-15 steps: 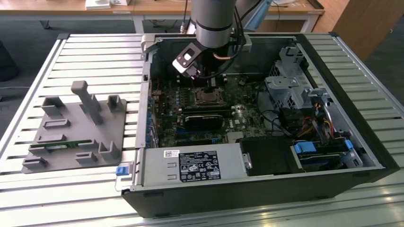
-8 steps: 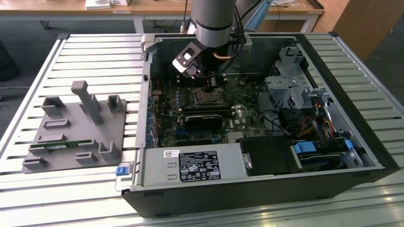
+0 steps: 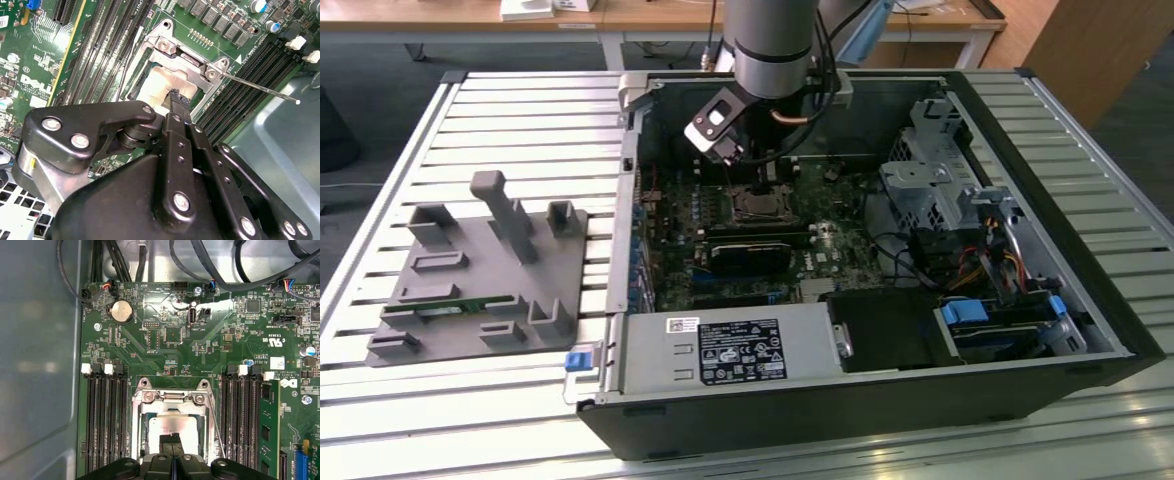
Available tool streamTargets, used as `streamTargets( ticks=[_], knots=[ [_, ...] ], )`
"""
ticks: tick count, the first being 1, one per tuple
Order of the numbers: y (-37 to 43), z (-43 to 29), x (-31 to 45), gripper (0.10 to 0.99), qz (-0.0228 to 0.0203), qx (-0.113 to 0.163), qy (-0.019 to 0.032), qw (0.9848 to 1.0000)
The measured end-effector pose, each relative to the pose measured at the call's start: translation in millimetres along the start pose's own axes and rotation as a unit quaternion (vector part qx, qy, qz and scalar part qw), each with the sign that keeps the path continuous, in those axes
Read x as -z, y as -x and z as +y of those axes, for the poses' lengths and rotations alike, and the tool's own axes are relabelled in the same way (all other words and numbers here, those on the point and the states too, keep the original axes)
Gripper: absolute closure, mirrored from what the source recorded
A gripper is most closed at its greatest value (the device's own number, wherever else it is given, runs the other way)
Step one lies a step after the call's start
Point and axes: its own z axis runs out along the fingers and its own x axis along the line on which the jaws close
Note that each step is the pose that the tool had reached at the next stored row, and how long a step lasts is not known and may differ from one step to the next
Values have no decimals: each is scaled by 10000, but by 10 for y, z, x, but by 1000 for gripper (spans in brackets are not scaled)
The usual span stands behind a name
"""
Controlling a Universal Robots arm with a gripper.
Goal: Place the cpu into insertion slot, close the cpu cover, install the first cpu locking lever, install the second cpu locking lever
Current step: 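Install the first cpu locking lever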
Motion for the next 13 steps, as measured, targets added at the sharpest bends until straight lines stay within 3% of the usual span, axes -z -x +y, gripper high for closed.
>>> streamTargets(
  ticks=[13],
  knots=[
    [-3,2,50,980,0,0,0,10000]
  ],
)
